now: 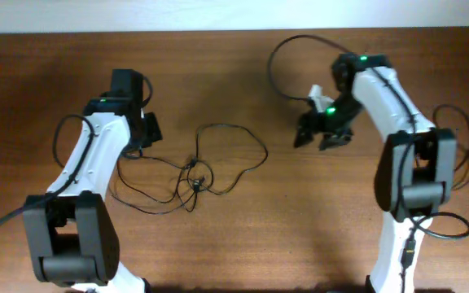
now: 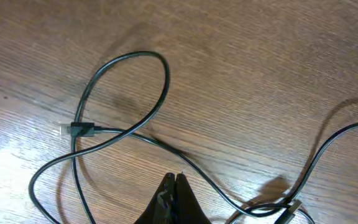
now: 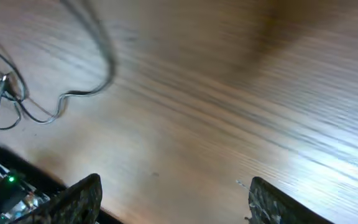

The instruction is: Untangle cables

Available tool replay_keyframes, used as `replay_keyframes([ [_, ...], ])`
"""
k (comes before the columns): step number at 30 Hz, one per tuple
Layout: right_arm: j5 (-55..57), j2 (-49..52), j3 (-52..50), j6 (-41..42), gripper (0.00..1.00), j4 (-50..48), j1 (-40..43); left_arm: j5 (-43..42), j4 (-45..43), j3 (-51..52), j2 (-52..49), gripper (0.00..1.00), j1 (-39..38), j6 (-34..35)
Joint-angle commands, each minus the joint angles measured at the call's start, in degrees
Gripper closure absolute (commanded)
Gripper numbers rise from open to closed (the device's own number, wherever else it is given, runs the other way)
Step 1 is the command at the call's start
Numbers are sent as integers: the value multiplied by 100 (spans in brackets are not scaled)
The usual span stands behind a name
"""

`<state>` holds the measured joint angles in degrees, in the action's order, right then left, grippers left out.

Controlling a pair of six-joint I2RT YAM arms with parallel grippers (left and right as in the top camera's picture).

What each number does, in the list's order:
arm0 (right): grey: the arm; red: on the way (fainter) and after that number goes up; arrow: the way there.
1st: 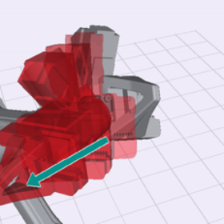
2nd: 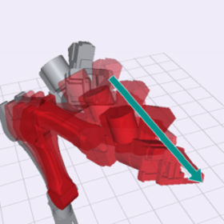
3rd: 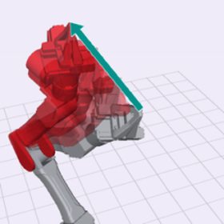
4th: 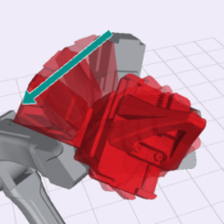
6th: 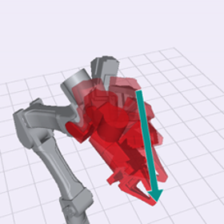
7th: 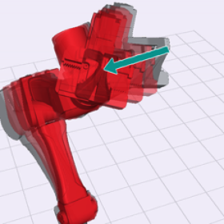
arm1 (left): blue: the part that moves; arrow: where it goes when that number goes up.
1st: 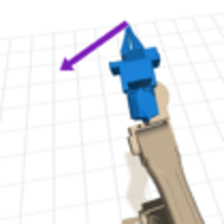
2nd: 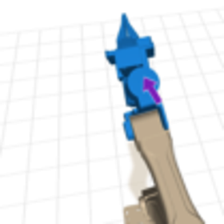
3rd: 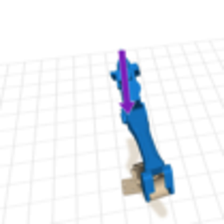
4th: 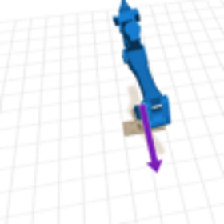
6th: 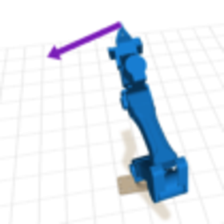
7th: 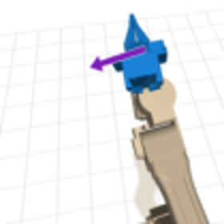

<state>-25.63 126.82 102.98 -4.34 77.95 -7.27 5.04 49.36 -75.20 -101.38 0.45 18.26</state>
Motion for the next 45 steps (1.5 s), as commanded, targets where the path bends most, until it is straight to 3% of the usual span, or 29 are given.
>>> replay_keyframes([
  [1, -96, 26, -116, 568, 24, -256, -743, -487, -42, 48, -26, 100, 94, 59],
  [4, -94, 26, -153, 1071, 24, -675, -1473, -481, -44, 48, -26, 100, 125, 142],
  [7, -74, 26, -153, 1364, 25, -1069, -2175, -487, -35, 48, -26, 99, 304, 647],
  [9, -72, 26, -153, 1797, 32, -1709, -2638, -487, 66, 48, -26, 91, 507, 990],
  [12, 101, 26, -153, 1794, 33, -2194, -3014, -487, 184, 48, -26, 87, 706, 1329],
  [14, 785, 31, -153, 1794, 43, -2564, -3379, -490, 260, 76, -26, 83, 881, 1600],
  [15, 1368, 31, -157, 1794, 55, -2811, -3617, -503, 260, 133, -26, 80, 957, 1744],
  [17, 2557, 31, -160, 1799, 66, -3134, -3943, -538, 258, 184, -26, 78, 1012, 1759],
  [20, 3086, 31, -203, 1818, 67, -3504, -4177, -538, 258, 197, -26, 78, 1012, 1759],
  [28, 3276, 31, -1198, 1834, 67, -4627, -4172, -540, 258, 199, -26, 77, 1010, 1759],
  [30, 3917, 31, -1429, 1836, 92, -4636, -4162, -579, 258, 199, -26, 76, 1010, 1757],
  [33, 4133, 31, -1663, 1849, 96, -4599, -3965, -581, 258, 199, -26, 76, 1010, 1757],
  [39, 4000, 31, -1727, 3250, 96, -3593, -2826, -645, 258, 199, -26, 75, 1010, 1757],
  [45, 3018, 28, -1766, 3097, 93, -3248, -2109, -748, 258, 199, -26, 64, 1005, 1753],
])
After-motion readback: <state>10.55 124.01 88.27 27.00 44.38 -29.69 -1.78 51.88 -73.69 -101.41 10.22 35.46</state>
